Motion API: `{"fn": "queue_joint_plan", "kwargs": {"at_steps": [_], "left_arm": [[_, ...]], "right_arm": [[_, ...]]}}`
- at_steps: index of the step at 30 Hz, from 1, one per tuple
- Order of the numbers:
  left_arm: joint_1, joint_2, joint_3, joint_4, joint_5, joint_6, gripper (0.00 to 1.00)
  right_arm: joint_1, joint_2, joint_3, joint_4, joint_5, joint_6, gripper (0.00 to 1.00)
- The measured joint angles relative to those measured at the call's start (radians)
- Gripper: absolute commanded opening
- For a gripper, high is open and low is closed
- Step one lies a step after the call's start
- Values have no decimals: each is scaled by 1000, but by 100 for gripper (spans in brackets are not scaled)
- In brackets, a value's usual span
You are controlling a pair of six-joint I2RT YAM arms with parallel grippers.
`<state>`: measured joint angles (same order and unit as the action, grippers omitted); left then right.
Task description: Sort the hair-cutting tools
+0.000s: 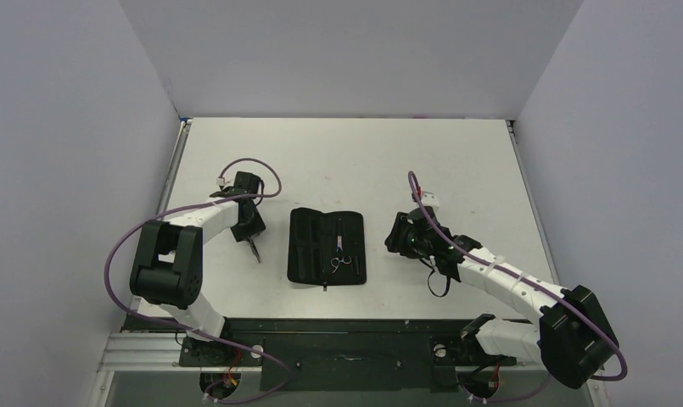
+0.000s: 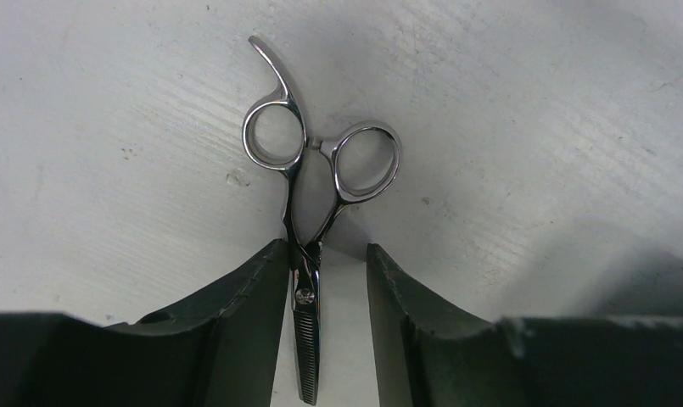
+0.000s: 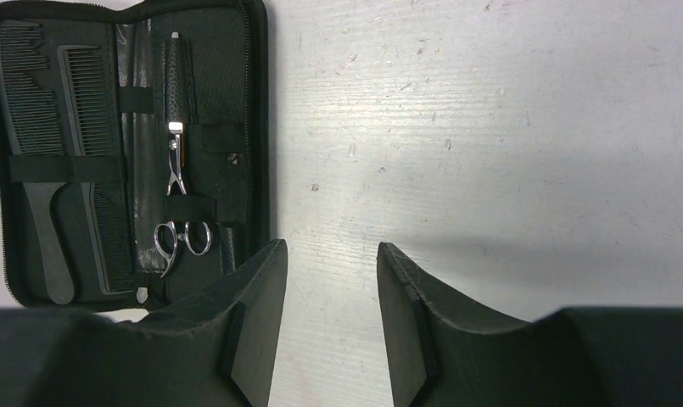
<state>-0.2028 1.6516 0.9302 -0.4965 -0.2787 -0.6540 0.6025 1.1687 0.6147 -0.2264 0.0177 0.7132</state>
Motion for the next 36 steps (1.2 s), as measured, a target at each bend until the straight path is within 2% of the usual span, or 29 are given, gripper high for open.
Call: {"fn": "queue_joint_plan", "kwargs": {"at_steps": [10,24,30,36], "left_arm": [[-33,-4,-3,-31,-38,-54,32],[-51,-5,-3,-52,-65,-72,0],[-51,-27,-4,-94,-66,-72,0],[-52,-146,-2,-159,-92,-72,0]], "right_arm": [[0,0,0,-2,0,-3,40],[-2,-6,-10,-2,-7,-3,40],[-11,-6,-10,-8,-8,-8,40],[-14,-6,-10,-14,-8,-16,40]]}}
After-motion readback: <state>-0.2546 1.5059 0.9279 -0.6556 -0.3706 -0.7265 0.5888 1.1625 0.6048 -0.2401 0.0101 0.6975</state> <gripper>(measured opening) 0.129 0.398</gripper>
